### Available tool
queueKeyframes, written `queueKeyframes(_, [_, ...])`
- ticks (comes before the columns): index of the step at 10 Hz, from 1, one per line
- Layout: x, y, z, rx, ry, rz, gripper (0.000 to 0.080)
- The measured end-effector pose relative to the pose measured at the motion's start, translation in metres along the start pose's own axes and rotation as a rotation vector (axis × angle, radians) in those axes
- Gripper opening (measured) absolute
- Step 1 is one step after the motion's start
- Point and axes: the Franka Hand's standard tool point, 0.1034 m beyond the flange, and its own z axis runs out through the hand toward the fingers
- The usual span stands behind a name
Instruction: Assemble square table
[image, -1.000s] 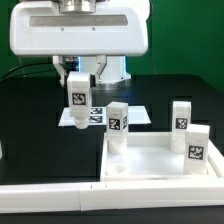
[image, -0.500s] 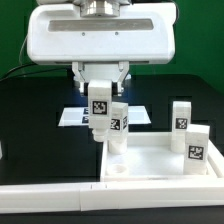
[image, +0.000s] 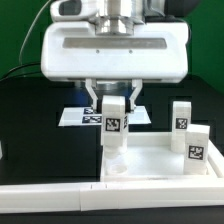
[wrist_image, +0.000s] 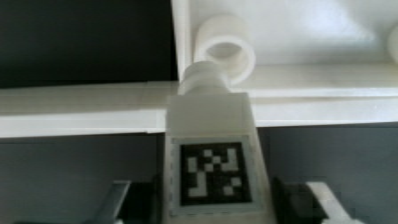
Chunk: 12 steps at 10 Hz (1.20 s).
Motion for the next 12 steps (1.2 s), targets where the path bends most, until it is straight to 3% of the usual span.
queueKeyframes(5, [-0.010,-0.012,0.018,-0.004,-0.009,-0.012,0.0284])
queueKeyframes(10, [-0.016,-0.010,0.022,-0.011,-0.010,-0.016,0.0284])
queueKeyframes(11, [-0.016,-0.010,0.023,-0.011,-0.010,-0.016,0.0526])
queueKeyframes(12, [-0.016,-0.010,0.023,-0.011,-0.010,-0.016,0.0526])
